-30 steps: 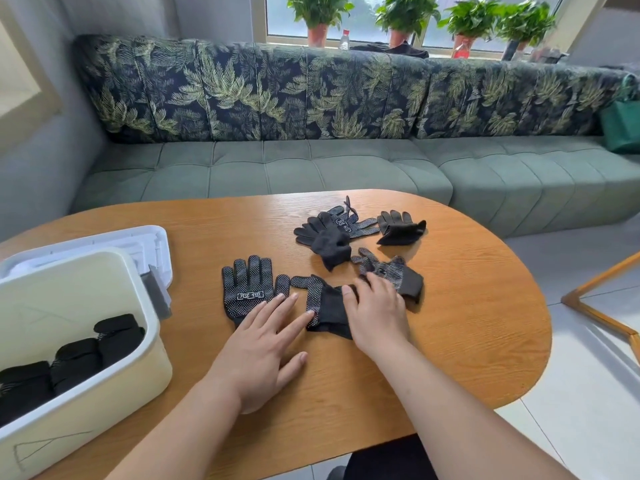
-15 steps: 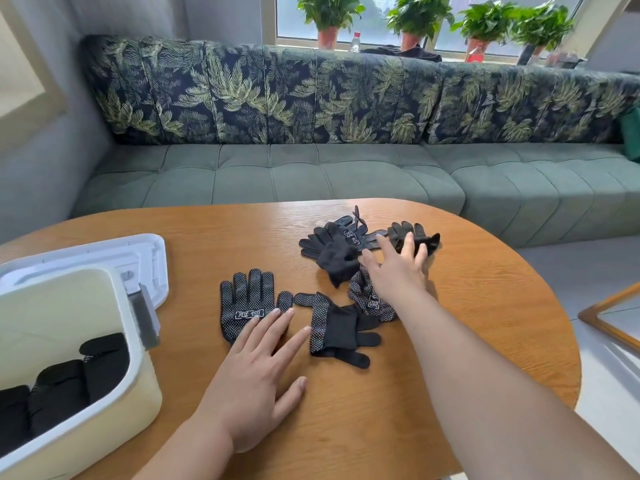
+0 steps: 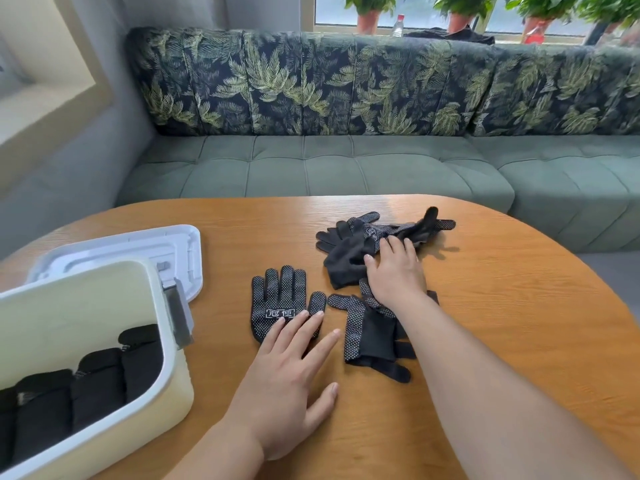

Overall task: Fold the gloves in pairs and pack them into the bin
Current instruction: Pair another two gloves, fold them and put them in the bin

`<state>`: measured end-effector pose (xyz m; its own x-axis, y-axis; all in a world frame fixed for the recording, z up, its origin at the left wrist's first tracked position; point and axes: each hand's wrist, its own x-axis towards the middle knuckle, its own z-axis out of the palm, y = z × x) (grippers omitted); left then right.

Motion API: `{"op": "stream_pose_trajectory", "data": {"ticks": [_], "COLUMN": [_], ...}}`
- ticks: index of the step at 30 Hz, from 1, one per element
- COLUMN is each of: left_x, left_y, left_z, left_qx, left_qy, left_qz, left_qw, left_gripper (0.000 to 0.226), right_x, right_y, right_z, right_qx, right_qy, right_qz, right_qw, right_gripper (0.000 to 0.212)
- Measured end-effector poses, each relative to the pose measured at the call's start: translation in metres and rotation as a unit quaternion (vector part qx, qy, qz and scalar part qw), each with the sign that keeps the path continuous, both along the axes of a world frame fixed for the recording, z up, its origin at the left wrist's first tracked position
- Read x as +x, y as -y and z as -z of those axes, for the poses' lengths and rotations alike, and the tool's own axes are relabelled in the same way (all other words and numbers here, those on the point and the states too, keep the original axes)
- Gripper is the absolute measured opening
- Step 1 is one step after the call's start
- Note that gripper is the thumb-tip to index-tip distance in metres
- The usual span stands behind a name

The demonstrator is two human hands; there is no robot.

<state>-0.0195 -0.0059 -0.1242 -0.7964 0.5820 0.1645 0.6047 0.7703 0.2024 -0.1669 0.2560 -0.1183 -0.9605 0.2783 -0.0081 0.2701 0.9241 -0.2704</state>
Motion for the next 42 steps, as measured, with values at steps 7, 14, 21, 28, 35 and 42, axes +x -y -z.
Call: {"op": "stream_pose_trajectory", "data": {"ticks": [7,14,21,28,35,42], "left_x": [0.004,0.005,0.006,0.008,0.008,0.009], "left_y": [0.000,0.001,0.000,0.001,0.001,0.001], "left_z": [-0.005,-0.009,-0.009,-0.008,-0.008,-0.008], "left_qx": [0.002,0.014,0.027,0.036,0.039,0.041], "left_qy": [-0.003,-0.022,-0.038,-0.055,-0.059,-0.076], "left_qz": [-0.046,-0.085,-0.096,-0.097,-0.097,-0.106], "left_qw": [0.999,0.996,0.994,0.993,0.993,0.991], "left_gripper": [0.066,0.060,0.056,0.051,0.049,0.045], "right_x": [-0.006,-0.005,0.023,0.039,0.084,0.159], "right_y": [0.038,0.050,0.061,0.075,0.067,0.072], "right_z": [0.002,0.001,-0.030,-0.032,-0.061,0.002], "right_qx": [-0.040,-0.110,-0.064,-0.038,-0.115,-0.170], "right_qy": [-0.016,-0.025,-0.197,-0.115,-0.289,-0.158], "right_qz": [-0.104,-0.212,-0.251,-0.234,-0.134,-0.081], "right_qw": [0.994,0.971,0.946,0.965,0.941,0.969], "right_gripper": [0.063,0.060,0.035,0.018,0.015,0.020]}}
